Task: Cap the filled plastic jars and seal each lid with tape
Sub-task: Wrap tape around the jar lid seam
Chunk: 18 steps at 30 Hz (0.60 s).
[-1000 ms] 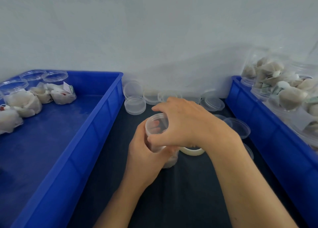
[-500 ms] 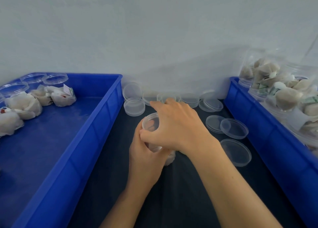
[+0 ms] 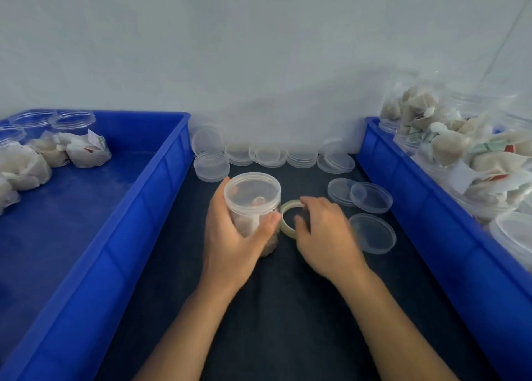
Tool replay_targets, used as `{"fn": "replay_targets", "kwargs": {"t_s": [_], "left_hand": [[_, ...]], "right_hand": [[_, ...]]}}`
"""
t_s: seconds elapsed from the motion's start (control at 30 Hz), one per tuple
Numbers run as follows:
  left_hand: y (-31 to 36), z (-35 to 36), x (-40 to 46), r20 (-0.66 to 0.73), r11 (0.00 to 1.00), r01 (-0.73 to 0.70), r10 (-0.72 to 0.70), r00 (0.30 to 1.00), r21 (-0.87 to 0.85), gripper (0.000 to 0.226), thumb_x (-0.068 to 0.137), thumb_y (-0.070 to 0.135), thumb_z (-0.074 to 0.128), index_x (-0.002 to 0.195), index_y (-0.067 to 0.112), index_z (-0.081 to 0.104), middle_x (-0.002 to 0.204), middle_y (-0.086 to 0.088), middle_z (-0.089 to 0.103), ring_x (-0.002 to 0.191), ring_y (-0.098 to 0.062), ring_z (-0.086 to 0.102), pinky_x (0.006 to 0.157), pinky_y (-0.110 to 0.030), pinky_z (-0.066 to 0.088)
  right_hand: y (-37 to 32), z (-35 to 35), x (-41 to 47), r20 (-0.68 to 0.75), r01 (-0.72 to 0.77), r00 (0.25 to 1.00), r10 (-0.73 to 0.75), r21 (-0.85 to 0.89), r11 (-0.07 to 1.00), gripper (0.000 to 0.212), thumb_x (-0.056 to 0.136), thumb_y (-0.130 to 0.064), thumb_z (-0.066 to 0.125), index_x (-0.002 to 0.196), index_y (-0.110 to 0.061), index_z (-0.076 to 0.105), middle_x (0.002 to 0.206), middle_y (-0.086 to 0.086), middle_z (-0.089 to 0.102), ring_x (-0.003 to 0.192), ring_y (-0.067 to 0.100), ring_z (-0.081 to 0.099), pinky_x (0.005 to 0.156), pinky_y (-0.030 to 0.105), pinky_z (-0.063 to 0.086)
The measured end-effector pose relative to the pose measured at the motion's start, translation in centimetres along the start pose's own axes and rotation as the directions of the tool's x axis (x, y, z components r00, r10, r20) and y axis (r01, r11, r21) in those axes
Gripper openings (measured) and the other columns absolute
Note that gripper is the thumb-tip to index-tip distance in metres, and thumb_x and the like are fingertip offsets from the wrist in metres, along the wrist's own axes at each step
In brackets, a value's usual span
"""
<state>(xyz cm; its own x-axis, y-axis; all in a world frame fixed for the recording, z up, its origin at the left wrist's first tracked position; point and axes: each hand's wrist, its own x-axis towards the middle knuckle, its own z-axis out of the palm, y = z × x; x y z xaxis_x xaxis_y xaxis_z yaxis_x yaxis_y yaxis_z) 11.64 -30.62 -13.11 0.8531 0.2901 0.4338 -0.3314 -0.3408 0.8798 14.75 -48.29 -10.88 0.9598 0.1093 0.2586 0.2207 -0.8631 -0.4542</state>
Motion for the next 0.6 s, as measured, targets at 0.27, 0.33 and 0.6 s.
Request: {"fn": "replay_targets", "kwargs": {"t_s": [0.27,0.33,0.6], "left_hand": [[1.0,-0.1,-0.6,-0.139,0.964,-0.191,0.218,0.966,0.184,0.095,0.082,0.046,0.084,0.159,0.014,0.039,0.156,0.007,0.046,0.147,-0.014,0.044,0.117,-0.046,0.045],[1.7,-0.1,-0.6,-0.172,0.897,-0.334,0.392,0.904,0.290,0.084,0.086,0.039,0.083,0.153,0.004,0.047,0.155,-0.004,0.049,0.151,-0.023,0.041,0.121,-0.046,0.040],[4.8,-0.1,-0.8,-0.063,0.849,-0.464,0.493,0.868,0.252,0.052,0.107,0.028,0.054,0.153,0.004,0.050,0.159,-0.001,0.050,0.161,-0.022,0.027,0.125,-0.033,0.026]], "right_hand": [[0.9,1.2,-0.6,-0.114,0.051,0.992,-0.060,-0.085,0.995,0.015,0.103,-0.032,0.063,0.096,-0.020,0.069,0.096,-0.001,0.069,0.096,0.026,0.060,0.082,0.042,0.049],[0.7,0.4,-0.6,-0.215,0.019,0.977,0.001,0.092,0.996,0.017,0.106,-0.034,0.056,0.099,-0.021,0.064,0.091,-0.003,0.067,0.087,0.024,0.062,0.074,0.047,0.052],[-2.9,-0.7,-2.8,-0.493,0.453,0.830,-0.261,0.323,0.831,0.008,0.106,-0.028,0.053,0.109,-0.021,0.056,0.094,-0.015,0.056,0.081,0.016,0.054,0.072,0.033,0.046]]}}
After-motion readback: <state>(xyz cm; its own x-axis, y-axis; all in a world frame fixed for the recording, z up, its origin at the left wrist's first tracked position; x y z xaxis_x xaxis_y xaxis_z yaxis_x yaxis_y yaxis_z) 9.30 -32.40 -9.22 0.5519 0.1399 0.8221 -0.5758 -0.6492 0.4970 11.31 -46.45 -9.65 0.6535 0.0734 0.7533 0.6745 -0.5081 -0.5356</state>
